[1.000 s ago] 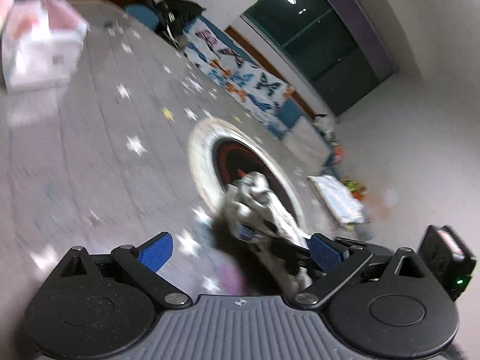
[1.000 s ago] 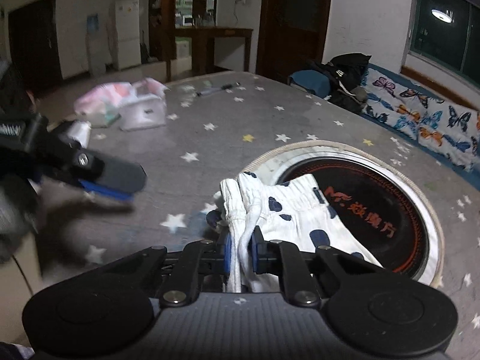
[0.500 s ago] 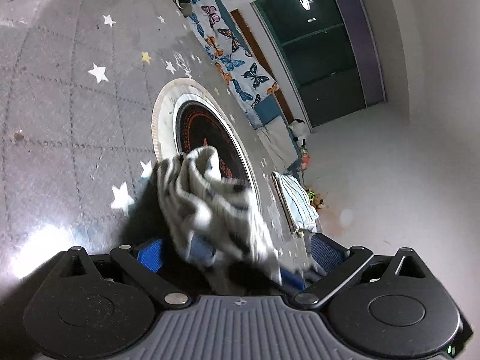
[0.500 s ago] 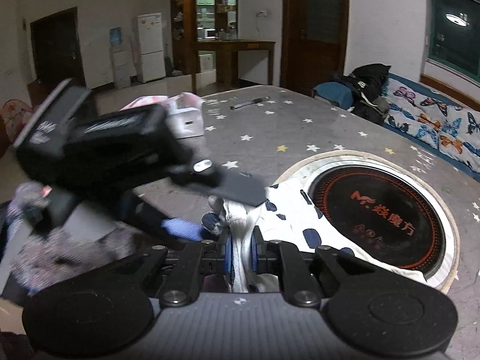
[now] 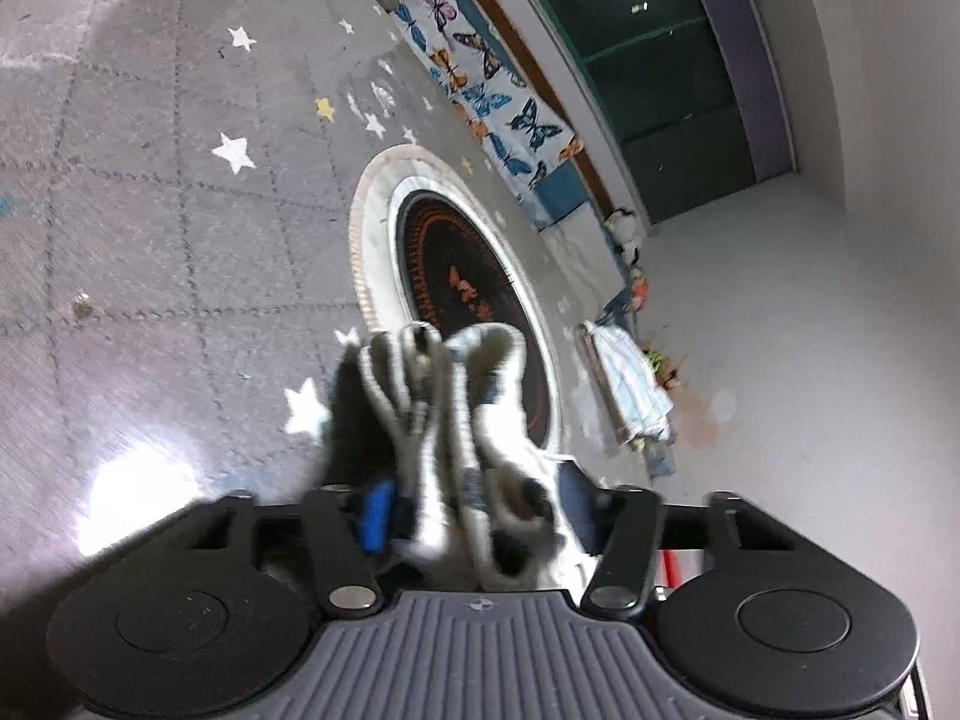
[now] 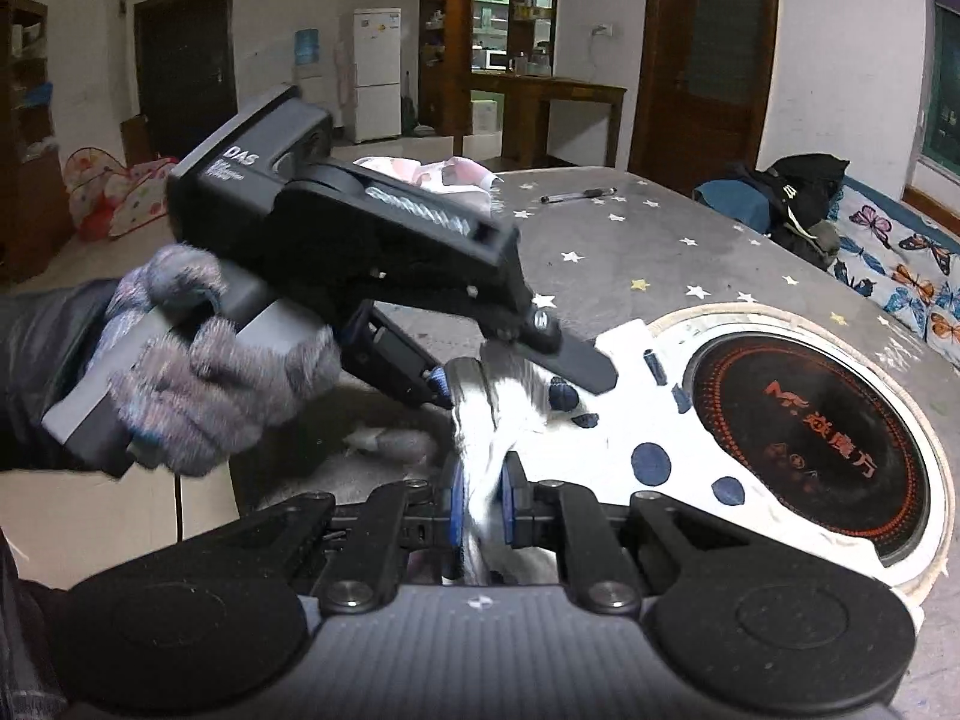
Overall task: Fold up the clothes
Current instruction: 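Lift the folded trousers with both tools off the cooker inset, then carry the held trousers with both tools across the table away from the inset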
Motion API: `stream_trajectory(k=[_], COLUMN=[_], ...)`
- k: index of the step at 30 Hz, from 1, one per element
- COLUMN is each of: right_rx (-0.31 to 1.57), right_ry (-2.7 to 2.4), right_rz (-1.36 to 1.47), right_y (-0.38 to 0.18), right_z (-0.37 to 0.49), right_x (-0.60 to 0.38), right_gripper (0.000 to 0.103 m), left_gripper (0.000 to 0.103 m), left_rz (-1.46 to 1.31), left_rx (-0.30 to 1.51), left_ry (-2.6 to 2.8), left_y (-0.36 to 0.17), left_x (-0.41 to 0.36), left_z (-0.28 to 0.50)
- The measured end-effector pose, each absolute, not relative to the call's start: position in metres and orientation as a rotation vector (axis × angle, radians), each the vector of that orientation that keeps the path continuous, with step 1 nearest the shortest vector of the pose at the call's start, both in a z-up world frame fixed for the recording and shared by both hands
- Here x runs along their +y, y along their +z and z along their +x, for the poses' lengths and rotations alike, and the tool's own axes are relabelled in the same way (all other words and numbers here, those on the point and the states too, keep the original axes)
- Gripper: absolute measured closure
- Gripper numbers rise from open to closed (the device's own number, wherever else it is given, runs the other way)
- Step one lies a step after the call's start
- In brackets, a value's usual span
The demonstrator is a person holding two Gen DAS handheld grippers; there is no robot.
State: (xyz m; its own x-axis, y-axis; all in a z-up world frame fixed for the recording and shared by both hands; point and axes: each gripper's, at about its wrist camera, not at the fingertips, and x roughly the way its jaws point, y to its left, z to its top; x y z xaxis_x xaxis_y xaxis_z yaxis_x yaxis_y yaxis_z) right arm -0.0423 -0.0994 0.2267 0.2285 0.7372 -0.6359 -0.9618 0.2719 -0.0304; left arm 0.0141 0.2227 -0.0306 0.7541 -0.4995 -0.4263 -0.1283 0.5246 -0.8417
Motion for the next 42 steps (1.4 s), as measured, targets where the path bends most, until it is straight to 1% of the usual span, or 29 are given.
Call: stream_trajectory(k=[7, 8, 9, 10, 11, 13, 18, 22, 25, 36, 42], right_rx=[0.552, 0.552, 0.555, 0.558, 0.56, 0.566, 0.604, 0.645, 0.677, 0.72, 0.693], right_ry=[1.258, 1.257, 1.255, 1.254, 1.254, 1.253, 1.242, 1.157, 1.072, 0.824, 0.82], right_rz=[-0.495, -0.495, -0.495, -0.486, -0.476, -0.456, -0.341, -0.247, -0.2, -0.215, -0.236], right_y=[0.222, 0.222, 0.222, 0.222, 0.223, 0.225, 0.237, 0.238, 0.235, 0.196, 0.202], right_z=[-0.046, -0.045, -0.044, -0.043, -0.043, -0.041, -0.034, -0.009, 0.016, 0.08, 0.076], right_x=[-0.1, -0.1, -0.1, -0.101, -0.103, -0.106, -0.128, -0.149, -0.161, -0.181, -0.184], right_gripper=[0.092, 0.092, 0.091, 0.09, 0.086, 0.081, 0.08, 0.078, 0.073, 0.073, 0.073], left_gripper=[0.052, 0.053, 0.058, 0.065, 0.068, 0.07, 0.07, 0.07, 0.07, 0.07, 0.07], left_rz=[-0.999, -0.993, -0.985, -0.975, -0.974, -0.976, -0.966, -0.965, -0.967, -0.966, -0.961], left_rx=[0.748, 0.749, 0.748, 0.747, 0.748, 0.752, 0.748, 0.739, 0.737, 0.733, 0.736], left_ry=[-0.259, -0.257, -0.253, -0.247, -0.241, -0.228, -0.216, -0.213, -0.211, -0.191, -0.189], left_y=[-0.034, -0.034, -0.034, -0.034, -0.034, -0.036, -0.037, -0.037, -0.037, -0.037, -0.036], left_x=[0.223, 0.223, 0.222, 0.222, 0.222, 0.224, 0.225, 0.226, 0.226, 0.23, 0.229], left_z=[0.014, 0.013, 0.014, 0.015, 0.015, 0.014, 0.011, 0.009, 0.009, 0.008, 0.009])
